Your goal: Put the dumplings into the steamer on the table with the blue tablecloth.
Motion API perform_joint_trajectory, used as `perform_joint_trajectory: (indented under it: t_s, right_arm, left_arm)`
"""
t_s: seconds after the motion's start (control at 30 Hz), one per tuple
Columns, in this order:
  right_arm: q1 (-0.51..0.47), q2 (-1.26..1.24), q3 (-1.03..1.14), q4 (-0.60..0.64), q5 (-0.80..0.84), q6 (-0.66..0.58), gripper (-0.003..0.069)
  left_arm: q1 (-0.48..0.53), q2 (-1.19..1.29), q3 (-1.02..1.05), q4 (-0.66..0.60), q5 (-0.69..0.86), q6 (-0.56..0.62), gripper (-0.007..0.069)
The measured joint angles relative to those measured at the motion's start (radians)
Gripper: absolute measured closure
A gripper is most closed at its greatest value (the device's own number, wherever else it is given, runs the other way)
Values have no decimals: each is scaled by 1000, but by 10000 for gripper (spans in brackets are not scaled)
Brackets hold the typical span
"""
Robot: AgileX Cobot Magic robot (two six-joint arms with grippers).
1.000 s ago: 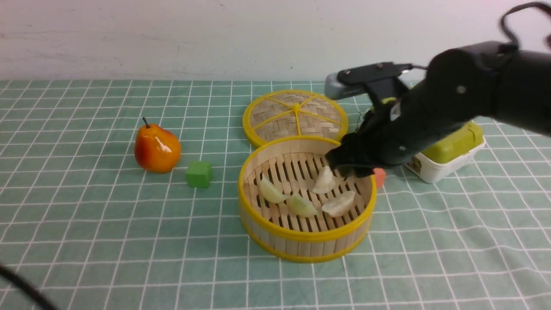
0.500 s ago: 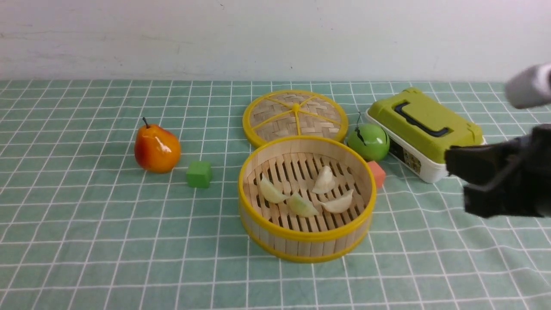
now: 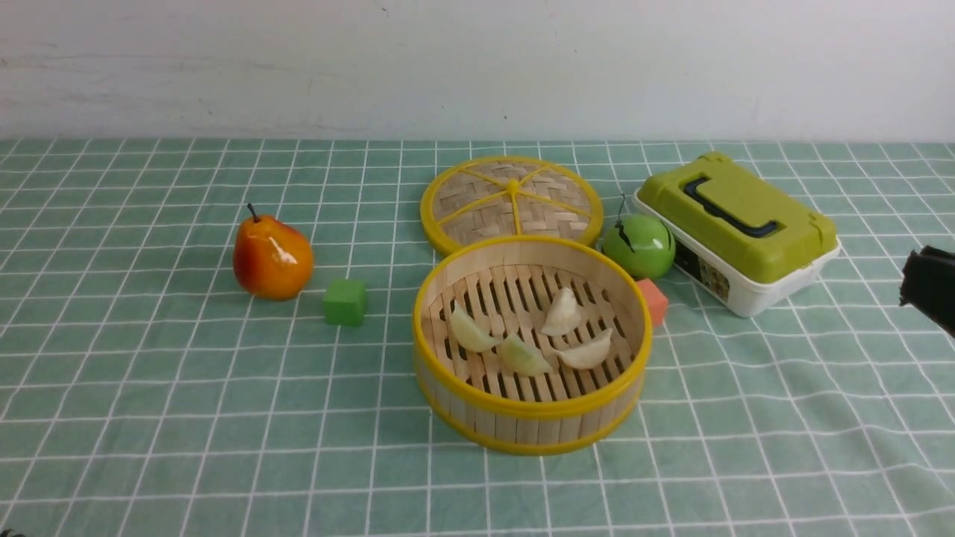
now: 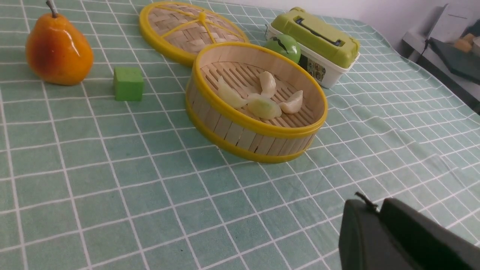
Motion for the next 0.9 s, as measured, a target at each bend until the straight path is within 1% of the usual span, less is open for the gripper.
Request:
perform_joint_trajectory:
  t_s: [0.5,0.7,0.8,0.9]
  right_arm:
    - [0,0,0,0,11,0,677]
    - [2,-57,66,27,-23,-1,674]
    - [-88,-143,202,30,-84,-11,676]
    - [-190,-236,322,21,-100,-12,680]
  left_arm:
    - [0,0,0,0,0,0,555]
    - [0,0,0,0,0,0,551]
    - [0,0,0,0,0,0,550]
    - [0,0,0,0,0,0,547]
